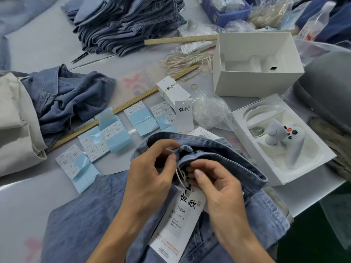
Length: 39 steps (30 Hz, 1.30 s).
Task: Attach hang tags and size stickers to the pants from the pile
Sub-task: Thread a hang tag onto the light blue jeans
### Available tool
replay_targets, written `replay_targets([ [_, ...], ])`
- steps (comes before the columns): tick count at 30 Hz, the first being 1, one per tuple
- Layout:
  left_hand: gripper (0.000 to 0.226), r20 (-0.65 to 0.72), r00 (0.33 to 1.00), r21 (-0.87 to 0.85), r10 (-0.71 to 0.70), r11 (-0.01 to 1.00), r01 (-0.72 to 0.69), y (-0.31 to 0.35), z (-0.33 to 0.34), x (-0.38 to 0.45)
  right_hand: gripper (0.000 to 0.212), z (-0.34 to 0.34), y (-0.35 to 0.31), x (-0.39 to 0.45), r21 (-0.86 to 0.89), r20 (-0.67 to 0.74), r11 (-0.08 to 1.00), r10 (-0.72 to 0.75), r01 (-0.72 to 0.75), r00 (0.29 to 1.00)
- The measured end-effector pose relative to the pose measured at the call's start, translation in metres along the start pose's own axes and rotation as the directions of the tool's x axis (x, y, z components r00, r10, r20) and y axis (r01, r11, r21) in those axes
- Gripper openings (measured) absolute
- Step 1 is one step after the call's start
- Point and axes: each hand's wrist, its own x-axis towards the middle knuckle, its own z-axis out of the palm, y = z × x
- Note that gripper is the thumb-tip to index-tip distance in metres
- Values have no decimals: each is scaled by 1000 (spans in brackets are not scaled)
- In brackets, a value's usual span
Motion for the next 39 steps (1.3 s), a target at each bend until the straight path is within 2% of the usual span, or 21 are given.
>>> replay_targets([
  [2,29,13,1000,-12,-7,1000,7,-1,-2,4,30,-11,-3,1,-130,-24,987,-95,92,995],
  [5,28,21,1000,-24,-12,1000,12,-3,-2,8,33,-26,-8,7,-434,27,870,-246,233,969],
  [7,27,29,999,-28,-14,999,15,-3,-1,8,31,-31,-8,11,-589,92,751,-304,298,948],
  [9,26,33,999,-23,-15,1000,15,-3,-1,9,28,-32,-4,16,-723,175,580,-372,375,911],
  [12,28,23,1000,-48,-19,999,20,-3,-1,8,14,-23,4,20,-837,287,350,-373,421,882],
  [15,31,26,999,-74,-24,997,26,-3,-2,7,18,-7,16,22,-901,278,244,-308,358,910],
  [18,31,21,999,-31,-24,999,25,-3,-1,7,13,3,25,24,-908,187,324,-254,266,949],
  [22,30,-12,1000,-4,-21,1000,21,-3,-2,8,10,8,29,24,-769,54,614,-216,179,975],
  [24,29,-4,1000,-2,-20,1000,20,0,-2,8,8,9,26,20,-691,10,700,-241,181,970],
  [26,23,-3,1000,11,-13,1000,13,2,-2,8,6,8,21,16,-631,10,744,-274,218,962],
  [28,10,29,999,123,17,992,-20,4,-3,8,8,7,15,9,-541,64,799,-270,261,961],
  [31,44,215,974,465,74,869,-169,12,-5,10,16,-5,8,-4,-398,55,888,-227,230,972],
  [33,60,322,943,577,87,772,-268,18,-5,12,17,-15,7,-12,-398,-18,897,-219,194,975],
  [35,67,370,926,603,75,739,-300,19,-4,13,8,-22,6,-17,-356,-94,922,-197,152,976],
  [37,61,387,920,611,69,728,-312,17,-2,14,12,-27,7,-21,-322,-185,937,-200,133,962],
  [39,55,391,912,597,123,721,-353,16,-1,14,13,-30,6,-21,-337,-266,931,-239,142,934],
])
